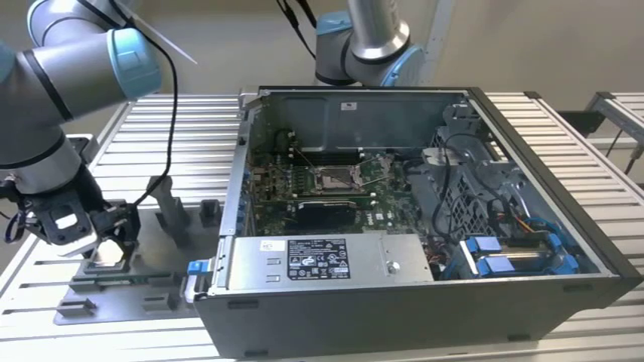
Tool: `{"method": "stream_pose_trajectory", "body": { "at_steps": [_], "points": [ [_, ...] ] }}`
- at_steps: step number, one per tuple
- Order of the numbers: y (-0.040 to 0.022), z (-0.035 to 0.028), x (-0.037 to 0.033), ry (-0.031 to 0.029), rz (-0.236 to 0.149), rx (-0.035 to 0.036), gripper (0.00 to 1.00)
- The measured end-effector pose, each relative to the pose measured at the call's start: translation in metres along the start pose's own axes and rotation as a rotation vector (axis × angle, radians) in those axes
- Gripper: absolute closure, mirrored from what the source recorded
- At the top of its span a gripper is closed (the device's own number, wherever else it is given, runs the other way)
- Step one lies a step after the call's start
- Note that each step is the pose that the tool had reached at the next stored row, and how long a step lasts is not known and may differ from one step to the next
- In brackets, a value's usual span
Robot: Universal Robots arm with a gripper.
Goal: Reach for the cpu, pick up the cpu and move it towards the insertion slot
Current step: 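Pick up the cpu and move it towards the insertion slot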
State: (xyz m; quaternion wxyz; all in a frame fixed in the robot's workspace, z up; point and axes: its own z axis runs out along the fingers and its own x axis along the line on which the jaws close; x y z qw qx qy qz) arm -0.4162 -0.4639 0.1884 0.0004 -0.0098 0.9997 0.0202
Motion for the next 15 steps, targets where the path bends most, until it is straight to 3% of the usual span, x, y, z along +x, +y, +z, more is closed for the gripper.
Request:
{"method": "stream_pose_trajectory", "body": {
  "at_steps": [15],
  "points": [
    [0.0000, 0.0010, 0.0000, 0.0000, 0.000, 0.0000, 0.00]
  ]
}}
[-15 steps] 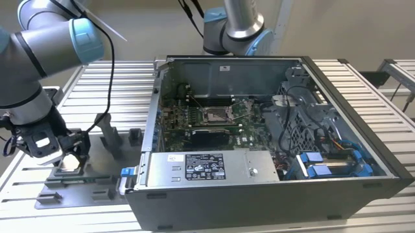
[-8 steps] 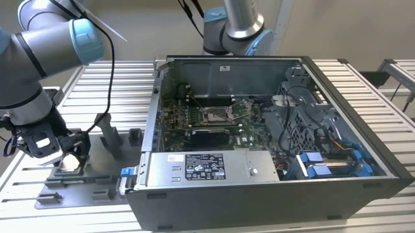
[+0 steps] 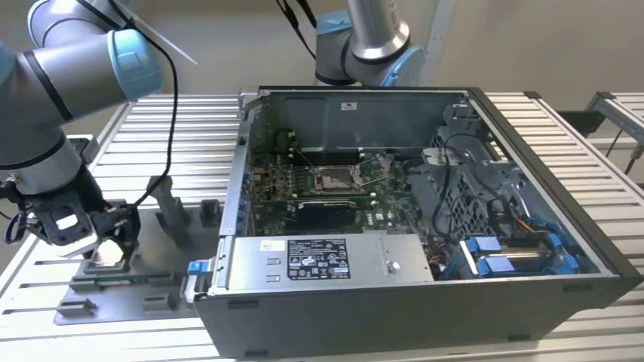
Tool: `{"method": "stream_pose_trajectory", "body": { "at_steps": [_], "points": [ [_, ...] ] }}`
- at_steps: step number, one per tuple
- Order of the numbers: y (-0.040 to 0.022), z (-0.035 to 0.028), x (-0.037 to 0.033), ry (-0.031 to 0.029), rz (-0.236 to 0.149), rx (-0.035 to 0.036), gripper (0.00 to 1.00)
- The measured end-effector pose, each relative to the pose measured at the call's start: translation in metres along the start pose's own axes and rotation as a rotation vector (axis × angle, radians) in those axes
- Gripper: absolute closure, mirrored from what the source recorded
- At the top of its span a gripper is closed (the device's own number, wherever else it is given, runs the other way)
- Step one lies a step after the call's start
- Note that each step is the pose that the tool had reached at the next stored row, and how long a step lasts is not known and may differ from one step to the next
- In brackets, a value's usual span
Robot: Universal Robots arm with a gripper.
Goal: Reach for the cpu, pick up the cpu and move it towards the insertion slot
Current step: 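Pick up the cpu and move it towards the insertion slot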
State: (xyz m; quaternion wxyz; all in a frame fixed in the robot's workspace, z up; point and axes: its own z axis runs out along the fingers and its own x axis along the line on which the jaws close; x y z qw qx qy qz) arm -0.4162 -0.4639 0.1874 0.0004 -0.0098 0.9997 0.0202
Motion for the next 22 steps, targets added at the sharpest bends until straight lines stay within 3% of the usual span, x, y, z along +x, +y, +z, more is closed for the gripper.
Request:
{"method": "stream_pose_trajectory", "body": {
  "at_steps": [1, 2, 11, 18, 22],
  "points": [
    [0.0000, 0.0000, 0.0000, 0.0000, 0.000, 0.0000, 0.00],
    [0.0000, 0.0000, 0.0000, 0.0000, 0.000, 0.0000, 1.00],
    [0.0001, -0.0009, -0.0001, -0.0007, 0.000, -0.0005, 1.00],
    [0.0008, -0.0188, 0.0000, 0.0001, 0.000, 0.0000, 1.00],
    [0.0010, -0.0259, 0.0000, 0.0002, 0.000, 0.0000, 1.00]
  ]
}}
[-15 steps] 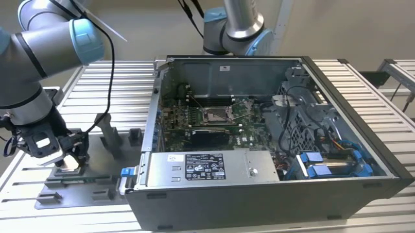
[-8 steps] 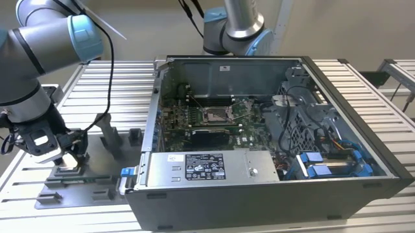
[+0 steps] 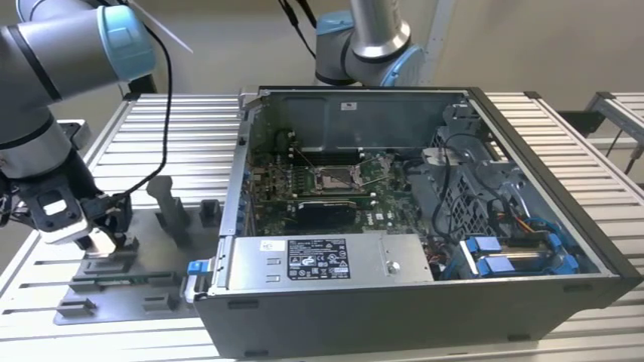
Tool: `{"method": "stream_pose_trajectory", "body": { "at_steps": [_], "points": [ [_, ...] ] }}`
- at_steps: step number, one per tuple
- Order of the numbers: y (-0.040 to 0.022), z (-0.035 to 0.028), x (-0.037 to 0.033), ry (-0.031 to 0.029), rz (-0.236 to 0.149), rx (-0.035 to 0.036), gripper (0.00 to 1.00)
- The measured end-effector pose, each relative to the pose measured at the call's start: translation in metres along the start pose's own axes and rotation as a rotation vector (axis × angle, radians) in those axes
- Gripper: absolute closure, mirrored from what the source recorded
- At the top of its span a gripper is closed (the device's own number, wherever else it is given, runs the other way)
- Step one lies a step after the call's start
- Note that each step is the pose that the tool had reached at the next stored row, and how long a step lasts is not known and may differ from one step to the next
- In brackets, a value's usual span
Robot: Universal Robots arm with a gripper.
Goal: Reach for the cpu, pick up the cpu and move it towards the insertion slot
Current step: 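Pick up the cpu and move it towards the insertion slot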
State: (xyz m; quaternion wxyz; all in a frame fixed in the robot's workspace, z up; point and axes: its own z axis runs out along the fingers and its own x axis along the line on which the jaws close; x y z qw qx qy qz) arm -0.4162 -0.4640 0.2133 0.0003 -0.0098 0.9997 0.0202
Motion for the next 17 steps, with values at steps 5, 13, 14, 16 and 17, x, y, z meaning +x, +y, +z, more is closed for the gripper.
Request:
{"method": "stream_pose_trajectory", "body": {
  "at_steps": [5, 13, 14, 16, 17],
  "points": [
    [0.0002, -0.0057, 0.0000, 0.0001, 0.000, -0.0001, 1.00],
    [0.0006, -0.0140, 0.0000, 0.0009, 0.000, -0.0002, 1.00],
    [0.0006, -0.0140, 0.0000, 0.0009, 0.000, -0.0001, 1.00],
    [0.0006, -0.0140, 0.0000, 0.0010, 0.000, -0.0001, 1.00],
    [0.0006, -0.0140, -0.0001, 0.0010, 0.000, -0.0001, 1.00]
  ]
}}
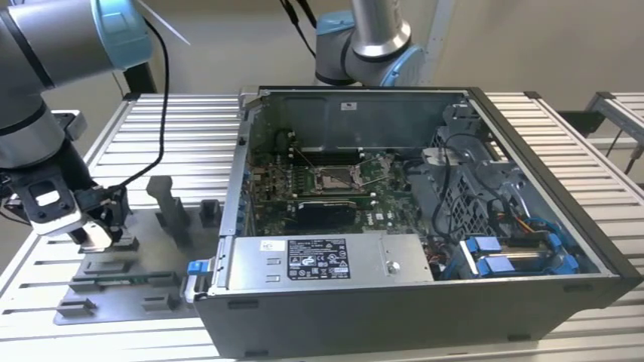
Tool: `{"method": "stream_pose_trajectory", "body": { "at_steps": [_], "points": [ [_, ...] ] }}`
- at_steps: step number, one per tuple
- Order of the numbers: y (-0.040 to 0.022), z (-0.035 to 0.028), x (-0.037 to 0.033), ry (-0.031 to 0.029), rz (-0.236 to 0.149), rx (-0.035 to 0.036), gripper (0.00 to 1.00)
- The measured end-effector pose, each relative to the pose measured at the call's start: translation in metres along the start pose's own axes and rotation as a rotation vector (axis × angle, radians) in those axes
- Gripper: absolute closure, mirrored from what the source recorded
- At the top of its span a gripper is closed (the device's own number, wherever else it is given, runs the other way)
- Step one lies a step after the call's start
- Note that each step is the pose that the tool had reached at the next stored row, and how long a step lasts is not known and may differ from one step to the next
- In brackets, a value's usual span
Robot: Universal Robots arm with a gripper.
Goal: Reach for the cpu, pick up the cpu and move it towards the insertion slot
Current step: 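Pick up the cpu and move it towards the insertion slot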
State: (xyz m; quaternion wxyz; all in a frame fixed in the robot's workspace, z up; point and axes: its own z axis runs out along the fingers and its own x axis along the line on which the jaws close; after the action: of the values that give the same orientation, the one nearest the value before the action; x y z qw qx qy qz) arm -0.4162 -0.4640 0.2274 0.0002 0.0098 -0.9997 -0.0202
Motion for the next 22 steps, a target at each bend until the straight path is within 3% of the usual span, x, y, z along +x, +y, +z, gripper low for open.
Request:
{"method": "stream_pose_trajectory", "body": {
  "at_steps": [8, 22],
  "points": [
    [0.0002, -0.0060, 0.0000, 0.0001, 0.000, 0.0000, 1.00],
    [0.0009, -0.0227, 0.0000, 0.0001, 0.000, 0.0001, 1.00]
  ]
}}
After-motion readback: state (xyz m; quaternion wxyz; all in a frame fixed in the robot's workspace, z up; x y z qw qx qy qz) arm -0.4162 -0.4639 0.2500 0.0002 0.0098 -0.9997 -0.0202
